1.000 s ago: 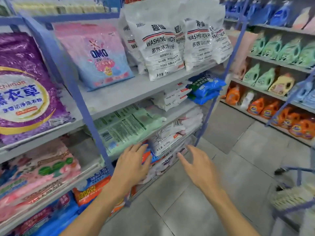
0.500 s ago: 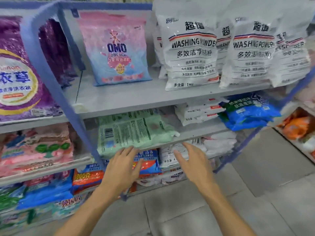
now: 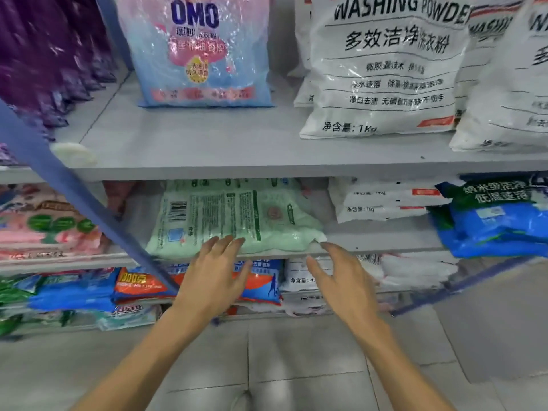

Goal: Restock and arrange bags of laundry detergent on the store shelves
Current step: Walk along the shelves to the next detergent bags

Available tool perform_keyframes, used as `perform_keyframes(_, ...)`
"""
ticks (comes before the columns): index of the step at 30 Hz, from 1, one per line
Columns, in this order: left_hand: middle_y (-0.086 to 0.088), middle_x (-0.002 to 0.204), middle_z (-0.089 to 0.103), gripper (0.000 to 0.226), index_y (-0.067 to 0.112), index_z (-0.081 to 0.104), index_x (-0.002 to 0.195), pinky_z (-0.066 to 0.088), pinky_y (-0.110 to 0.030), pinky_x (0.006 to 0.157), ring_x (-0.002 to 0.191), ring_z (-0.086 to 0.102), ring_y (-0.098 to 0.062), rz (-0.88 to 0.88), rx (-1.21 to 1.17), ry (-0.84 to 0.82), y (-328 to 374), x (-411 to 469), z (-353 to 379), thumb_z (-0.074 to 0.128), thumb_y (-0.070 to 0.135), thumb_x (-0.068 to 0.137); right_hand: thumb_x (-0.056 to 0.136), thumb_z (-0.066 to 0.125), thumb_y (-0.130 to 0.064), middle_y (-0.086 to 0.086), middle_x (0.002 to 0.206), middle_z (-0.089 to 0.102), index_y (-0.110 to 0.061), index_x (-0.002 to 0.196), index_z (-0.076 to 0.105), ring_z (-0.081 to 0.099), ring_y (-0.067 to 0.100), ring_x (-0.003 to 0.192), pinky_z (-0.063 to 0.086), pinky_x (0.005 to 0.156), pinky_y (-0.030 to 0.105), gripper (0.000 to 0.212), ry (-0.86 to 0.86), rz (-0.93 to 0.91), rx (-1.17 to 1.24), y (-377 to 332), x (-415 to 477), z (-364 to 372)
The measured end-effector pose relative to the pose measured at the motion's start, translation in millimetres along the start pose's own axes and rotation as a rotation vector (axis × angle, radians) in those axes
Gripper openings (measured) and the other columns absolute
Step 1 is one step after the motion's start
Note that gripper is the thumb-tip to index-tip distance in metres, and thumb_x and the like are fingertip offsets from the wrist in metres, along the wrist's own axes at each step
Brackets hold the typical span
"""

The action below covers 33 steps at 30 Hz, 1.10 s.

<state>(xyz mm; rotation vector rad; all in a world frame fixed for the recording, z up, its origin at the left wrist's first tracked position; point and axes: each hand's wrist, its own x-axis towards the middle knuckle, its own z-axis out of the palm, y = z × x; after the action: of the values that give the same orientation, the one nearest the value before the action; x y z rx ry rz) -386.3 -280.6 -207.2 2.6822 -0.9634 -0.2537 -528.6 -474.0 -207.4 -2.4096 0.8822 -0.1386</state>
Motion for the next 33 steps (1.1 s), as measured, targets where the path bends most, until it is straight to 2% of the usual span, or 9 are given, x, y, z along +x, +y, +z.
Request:
perform_keyframes(3, -0.003, 0.155, 0.047, 0.060, 0.020, 0.045, 0.151, 0.039, -0.050, 0.116, 0.146, 0.036, -0.031, -0.038, 0.014, 0.038, 1.5, 12.1, 14.9, 0.054, 0.047, 0.099, 0.100, 0.052, -0.052, -0.001, 0.149, 0.054, -0.023, 0.147, 0.050, 0.050, 0.020, 0.134, 0.043, 0.102, 0.032, 0.055, -0.021, -0.045, -0.005, 13.0, 26.1, 11.7)
perform_keyframes(7, -0.003, 0.149, 0.052, 0.057, 0.019, 0.051, 0.145, 0.043, -0.053, 0.111, 0.141, 0.043, -0.034, -0.060, 0.017, 0.129, -14.4, 28.1, 45.0, 0.061, 0.045, 0.096, 0.101, 0.051, -0.052, -0.002, 0.153, 0.046, -0.027, 0.150, 0.045, 0.044, 0.020, 0.139, 0.040, 0.109, 0.036, 0.055, -0.040, -0.084, 0.041, 27.6, 59.7, 35.0)
perform_keyframes(12, -0.003, 0.152, 0.046, 0.074, 0.025, 0.042, 0.150, 0.035, -0.054, 0.117, 0.147, 0.030, -0.033, -0.052, 0.016, 0.175, -45.7, 54.5, 82.4, 0.040, 0.068, 0.090, 0.099, 0.045, -0.063, 0.002, 0.159, 0.036, -0.030, 0.158, 0.026, 0.041, 0.023, 0.142, 0.039, 0.113, 0.040, 0.070, -0.017, -0.082, 0.074, 38.7, 96.5, 62.2)
perform_keyframes(16, -0.003, 0.159, 0.039, 0.075, 0.027, 0.043, 0.152, 0.026, -0.060, 0.120, 0.151, 0.024, -0.034, 0.002, 0.076, 0.260, -62.1, 70.3, 105.9, 0.043, 0.071, 0.091, 0.096, 0.047, -0.066, 0.002, 0.154, 0.044, -0.022, 0.155, 0.032, 0.033, 0.023, 0.141, 0.037, 0.108, 0.039, 0.075, 0.078, -0.120, 0.050, 40.5, 112.5, 84.1)
perform_keyframes(22, -0.002, 0.163, 0.033, 0.083, 0.028, 0.038, 0.156, 0.020, -0.061, 0.122, 0.154, 0.020, -0.035, 0.040, 0.150, 0.353, -72.5, 75.3, 126.5, 0.040, 0.078, 0.090, 0.089, 0.053, -0.070, 0.005, 0.150, 0.048, -0.026, 0.153, 0.035, 0.037, 0.027, 0.135, 0.035, 0.103, 0.038, 0.079, 0.157, -0.055, 0.080, 40.9, 120.2, 103.8)
perform_keyframes(25, -0.001, 0.165, 0.029, 0.088, 0.029, 0.033, 0.157, 0.020, -0.061, 0.122, 0.154, 0.018, -0.036, 0.020, 0.214, 0.349, -70.7, 77.4, 127.4, 0.031, 0.083, 0.089, 0.084, 0.069, -0.063, 0.006, 0.131, 0.059, -0.028, 0.141, 0.049, 0.053, 0.028, 0.118, 0.038, 0.086, 0.033, 0.070, 0.125, 0.032, 0.236, 36.6, 125.7, 98.5)
perform_keyframes(28, 0.000, 0.167, 0.023, 0.091, 0.033, 0.023, 0.160, 0.018, -0.065, 0.121, 0.154, 0.015, -0.038, 0.012, 0.253, 0.327, -68.9, 82.3, 124.2, 0.025, 0.087, 0.087, 0.078, 0.079, -0.055, -0.005, 0.103, 0.069, -0.029, 0.117, 0.066, 0.066, 0.017, 0.093, 0.048, 0.074, 0.031, 0.049, 0.090, 0.035, 0.362, 32.3, 131.5, 87.0)
perform_keyframes(31, 0.002, 0.167, 0.022, 0.096, 0.033, 0.016, 0.162, 0.016, -0.069, 0.119, 0.154, 0.015, -0.041, 0.038, 0.262, 0.312, -69.5, 85.1, 119.6, 0.027, 0.089, 0.085, 0.080, 0.083, -0.037, -0.015, 0.069, 0.069, -0.027, 0.092, 0.074, 0.060, -0.002, 0.055, 0.044, 0.053, 0.017, 0.018, 0.128, 0.011, 0.524, 25.8, 132.5, 71.6)
perform_keyframes(33, 0.004, 0.167, 0.022, 0.103, 0.030, 0.010, 0.163, 0.015, -0.071, 0.118, 0.153, 0.016, -0.041, 0.058, 0.264, 0.301, -69.2, 86.0, 116.9, 0.035, 0.088, 0.081, 0.078, 0.086, -0.027, -0.014, 0.059, 0.068, -0.024, 0.083, 0.078, 0.057, 0.001, 0.050, 0.047, 0.055, 0.022, 0.010, 0.120, -0.016, 0.633, 17.6, 128.8, 62.7)
